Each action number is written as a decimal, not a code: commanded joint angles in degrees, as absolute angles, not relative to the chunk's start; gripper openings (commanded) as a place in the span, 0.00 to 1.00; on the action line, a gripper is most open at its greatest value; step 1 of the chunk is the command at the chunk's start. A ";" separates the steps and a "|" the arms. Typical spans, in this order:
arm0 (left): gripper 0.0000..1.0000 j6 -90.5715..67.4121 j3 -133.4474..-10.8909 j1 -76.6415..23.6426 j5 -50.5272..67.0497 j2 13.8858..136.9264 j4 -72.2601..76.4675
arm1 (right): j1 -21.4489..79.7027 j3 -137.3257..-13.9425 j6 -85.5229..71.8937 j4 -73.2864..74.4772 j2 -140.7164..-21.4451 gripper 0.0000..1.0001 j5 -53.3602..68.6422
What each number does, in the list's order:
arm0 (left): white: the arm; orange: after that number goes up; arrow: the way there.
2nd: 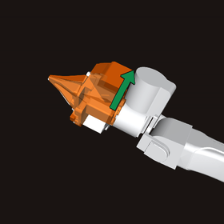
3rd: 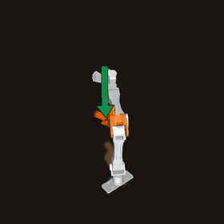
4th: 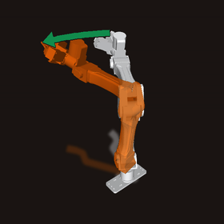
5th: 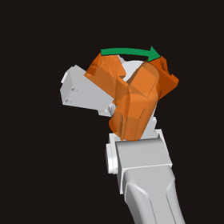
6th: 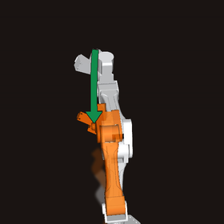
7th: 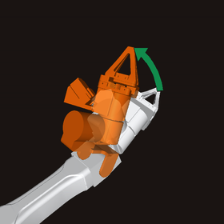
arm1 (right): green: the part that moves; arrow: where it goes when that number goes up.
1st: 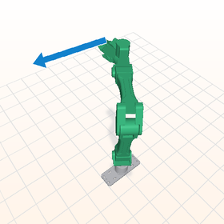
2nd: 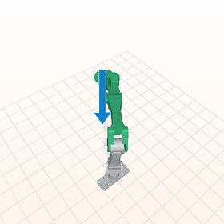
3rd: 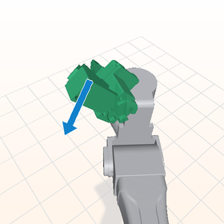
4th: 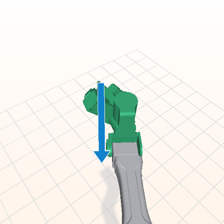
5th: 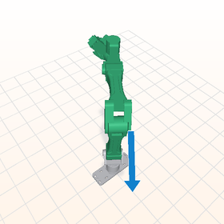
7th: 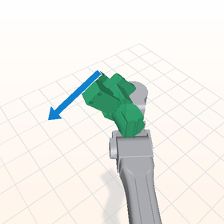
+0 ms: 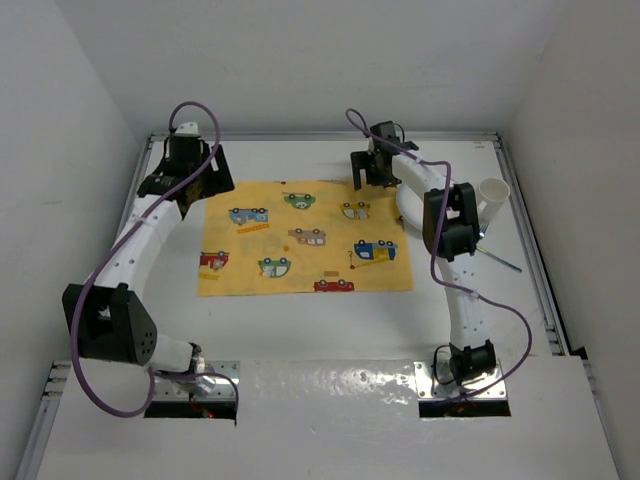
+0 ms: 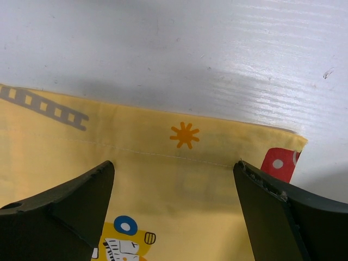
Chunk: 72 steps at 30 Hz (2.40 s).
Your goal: Set the dinner table for one person
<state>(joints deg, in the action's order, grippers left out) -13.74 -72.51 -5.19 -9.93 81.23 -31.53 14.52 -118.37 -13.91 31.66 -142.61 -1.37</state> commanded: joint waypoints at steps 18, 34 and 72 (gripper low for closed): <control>0.84 -12.83 -63.90 -4.66 -7.13 65.31 -30.32 | 13.97 -72.18 -31.00 10.29 -93.37 0.89 -8.26; 0.87 -17.14 -48.51 -6.06 1.84 51.95 -28.21 | 13.89 -29.27 -66.94 2.90 -56.16 0.83 -24.86; 0.90 -14.59 -56.08 -6.15 -3.78 60.91 -32.78 | 4.66 -28.65 -95.80 -41.31 -98.52 0.54 -20.56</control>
<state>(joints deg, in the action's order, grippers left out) -15.25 -53.82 -5.69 -2.98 60.88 -33.74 4.95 -26.63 -94.08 -36.64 -97.73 -18.09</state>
